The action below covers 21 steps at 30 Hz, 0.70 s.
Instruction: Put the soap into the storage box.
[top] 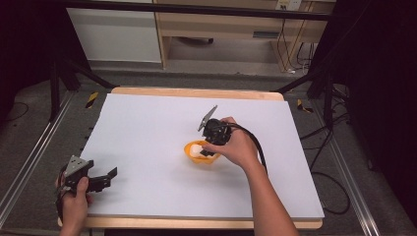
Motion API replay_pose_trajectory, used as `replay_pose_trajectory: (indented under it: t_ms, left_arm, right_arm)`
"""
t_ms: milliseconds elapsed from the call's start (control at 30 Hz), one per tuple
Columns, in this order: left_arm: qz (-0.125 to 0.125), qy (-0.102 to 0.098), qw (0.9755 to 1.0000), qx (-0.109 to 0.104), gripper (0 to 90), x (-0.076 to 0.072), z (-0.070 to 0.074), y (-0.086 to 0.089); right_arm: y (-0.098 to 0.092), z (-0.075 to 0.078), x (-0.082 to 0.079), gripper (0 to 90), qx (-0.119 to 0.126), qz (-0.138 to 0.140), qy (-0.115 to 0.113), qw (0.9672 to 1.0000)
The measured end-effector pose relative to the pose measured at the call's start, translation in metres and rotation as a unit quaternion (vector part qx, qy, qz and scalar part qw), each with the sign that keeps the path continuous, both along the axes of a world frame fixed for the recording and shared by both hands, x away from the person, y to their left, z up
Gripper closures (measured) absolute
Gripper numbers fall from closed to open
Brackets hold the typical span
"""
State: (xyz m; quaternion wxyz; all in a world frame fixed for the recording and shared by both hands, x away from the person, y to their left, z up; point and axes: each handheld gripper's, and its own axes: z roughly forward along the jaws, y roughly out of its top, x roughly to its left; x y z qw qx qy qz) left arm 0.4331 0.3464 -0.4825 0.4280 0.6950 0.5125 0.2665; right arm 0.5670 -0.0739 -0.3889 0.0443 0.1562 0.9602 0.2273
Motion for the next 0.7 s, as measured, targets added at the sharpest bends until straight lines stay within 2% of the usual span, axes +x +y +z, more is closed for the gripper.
replay_pose_trajectory:
  t_ms: [167, 267, 700]
  left_arm:
    - [0.001, 0.001, 1.0000, 0.001, 2.1, 0.000, 0.000, -0.001]
    - [-0.001, 0.001, 1.0000, 0.004, 2.1, 0.000, 0.000, -0.001]
    - [0.001, 0.001, 1.0000, 0.001, 2.1, 0.000, 0.000, -0.001]
  right_arm:
    - [-0.012, 0.004, -0.002, 41.2, 0.003, -0.011, -0.008, 0.9999]
    - [-0.021, 0.004, -0.004, 40.2, 0.014, -0.014, -0.014, 0.9997]
    - [-0.065, -0.003, -0.012, 36.4, 0.037, -0.056, -0.004, 0.9977]
